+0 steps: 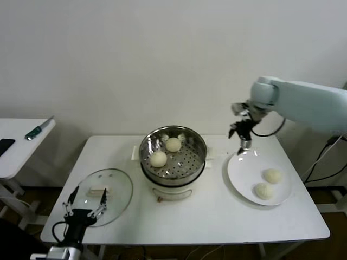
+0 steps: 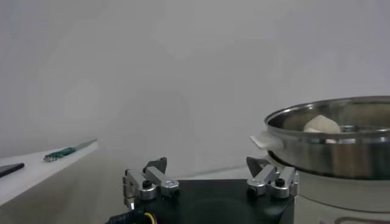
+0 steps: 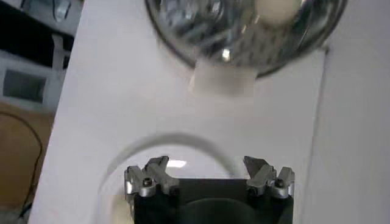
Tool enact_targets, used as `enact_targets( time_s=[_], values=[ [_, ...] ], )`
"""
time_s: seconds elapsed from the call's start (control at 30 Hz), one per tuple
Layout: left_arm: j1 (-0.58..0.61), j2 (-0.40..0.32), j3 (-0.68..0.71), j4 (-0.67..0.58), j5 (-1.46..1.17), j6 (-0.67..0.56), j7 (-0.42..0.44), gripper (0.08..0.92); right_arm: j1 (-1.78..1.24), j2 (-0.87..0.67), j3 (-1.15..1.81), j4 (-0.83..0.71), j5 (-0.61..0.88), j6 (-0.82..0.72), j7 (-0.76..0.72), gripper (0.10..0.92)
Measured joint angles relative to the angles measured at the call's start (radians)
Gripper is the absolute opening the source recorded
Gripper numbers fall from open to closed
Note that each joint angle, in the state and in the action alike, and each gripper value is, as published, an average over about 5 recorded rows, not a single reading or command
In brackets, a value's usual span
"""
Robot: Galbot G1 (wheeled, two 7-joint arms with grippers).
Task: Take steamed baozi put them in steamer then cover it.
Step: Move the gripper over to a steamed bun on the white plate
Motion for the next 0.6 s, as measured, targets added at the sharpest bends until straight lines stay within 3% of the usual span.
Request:
enact_targets(
  time_s=[0.27, 0.6],
  values=[
    [0.003, -0.009, 0.002, -0.005, 0.022, 0.007, -0.004, 0.823, -0.178, -0.146, 0.123, 0.001, -0.196, 0.039, -0.014, 0.823],
    [0.011, -0.022, 0.003, 0.000, 0.047, 0.010, -0.006, 0.823, -0.386, -0.203, 0.271, -0.036, -0.343, 0.064, -0.017, 0.823]
  ],
)
